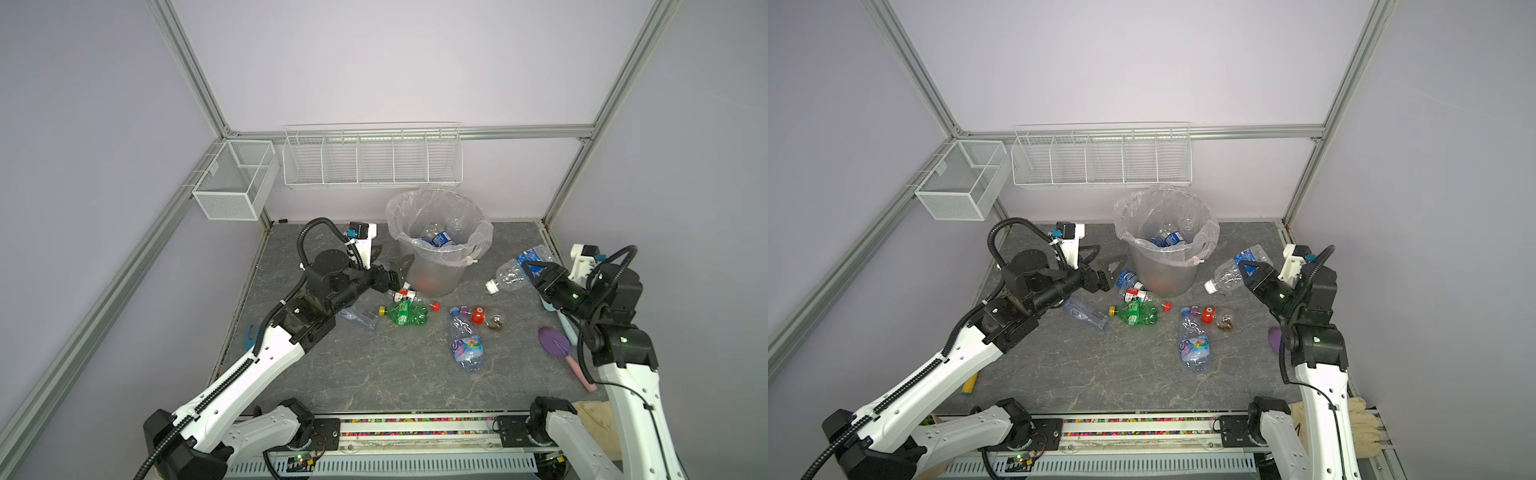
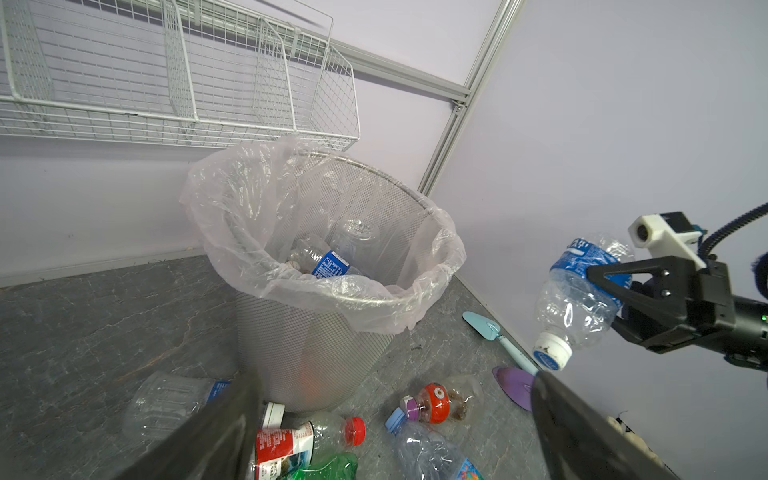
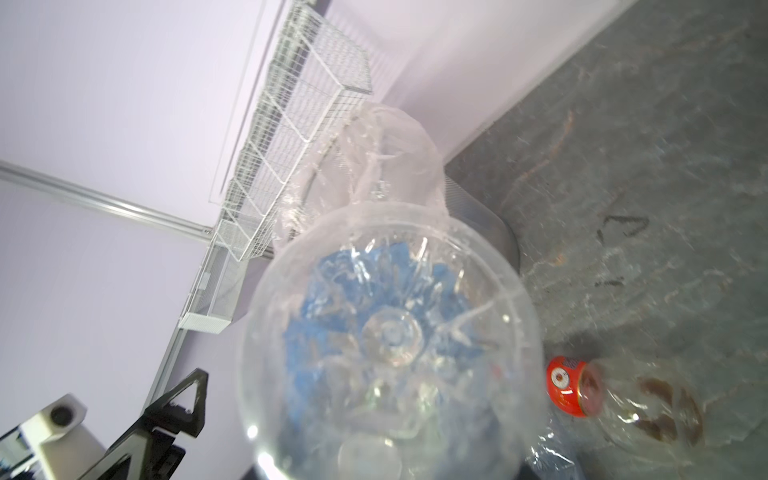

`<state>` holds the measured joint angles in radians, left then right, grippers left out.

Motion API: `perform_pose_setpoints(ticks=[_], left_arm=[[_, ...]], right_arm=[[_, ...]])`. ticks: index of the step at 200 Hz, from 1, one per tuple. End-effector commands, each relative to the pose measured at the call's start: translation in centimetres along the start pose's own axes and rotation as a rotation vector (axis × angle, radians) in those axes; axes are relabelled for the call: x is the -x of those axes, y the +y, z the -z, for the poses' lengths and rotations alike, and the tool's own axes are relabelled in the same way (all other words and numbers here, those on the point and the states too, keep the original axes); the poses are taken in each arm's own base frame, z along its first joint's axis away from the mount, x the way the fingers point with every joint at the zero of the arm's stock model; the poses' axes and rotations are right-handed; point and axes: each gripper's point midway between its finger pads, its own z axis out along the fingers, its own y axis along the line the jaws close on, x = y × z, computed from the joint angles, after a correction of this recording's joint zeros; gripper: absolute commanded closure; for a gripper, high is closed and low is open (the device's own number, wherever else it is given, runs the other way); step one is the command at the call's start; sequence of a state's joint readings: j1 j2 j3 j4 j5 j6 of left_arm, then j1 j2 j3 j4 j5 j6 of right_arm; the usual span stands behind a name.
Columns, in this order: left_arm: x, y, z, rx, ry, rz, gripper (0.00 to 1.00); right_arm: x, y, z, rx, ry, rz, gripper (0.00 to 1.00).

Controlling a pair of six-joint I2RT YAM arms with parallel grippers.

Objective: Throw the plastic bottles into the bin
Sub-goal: 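Lift the blue-label water bottle with the right gripper toward the bin, then open the right gripper above the bin to drop the bottle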

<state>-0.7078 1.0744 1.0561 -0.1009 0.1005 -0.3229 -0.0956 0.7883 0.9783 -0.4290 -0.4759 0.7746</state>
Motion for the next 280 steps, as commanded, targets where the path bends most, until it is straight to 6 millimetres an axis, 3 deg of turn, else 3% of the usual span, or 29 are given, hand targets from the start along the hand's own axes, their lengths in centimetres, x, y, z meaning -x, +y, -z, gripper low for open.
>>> perform_pose_setpoints(ticks=[1, 55, 157, 204, 244, 268, 280], left_arm=[[0.0, 0.0, 0.6, 0.005, -0.023, 0.026, 0.01], [-2.5, 1.2, 0.9, 0.032, 0.009, 0.076, 0.01], [-4.4, 2.5, 2.7, 0.080, 0.012, 0.118, 0.01], [-5.8, 3.3, 3.7, 0.108, 0.026, 0.139, 0.01], [-6.8, 3.7, 4.5, 0.121, 0.036, 0.154, 0.01], [-6.8, 3.8, 5.0, 0.127, 0.031, 0.155, 0.00], [-6.7, 3.8, 5.2, 0.129, 0.024, 0.158, 0.01]], right_arm=[[0.2, 3.6, 0.7, 0.130, -0.007, 0.152, 0.94], [0.9, 9.4, 3.1, 0.269, -0.050, 0.347, 0.94], [3.4, 14.7, 6.0, 0.331, -0.171, 0.515, 0.94], [5.6, 17.2, 7.6, 0.334, -0.260, 0.586, 0.93], [7.9, 18.6, 5.9, 0.327, -0.275, 0.597, 0.94], [8.8, 19.7, 2.9, 0.316, -0.201, 0.584, 0.93], [8.9, 19.6, 0.4, 0.270, -0.145, 0.593, 0.93]])
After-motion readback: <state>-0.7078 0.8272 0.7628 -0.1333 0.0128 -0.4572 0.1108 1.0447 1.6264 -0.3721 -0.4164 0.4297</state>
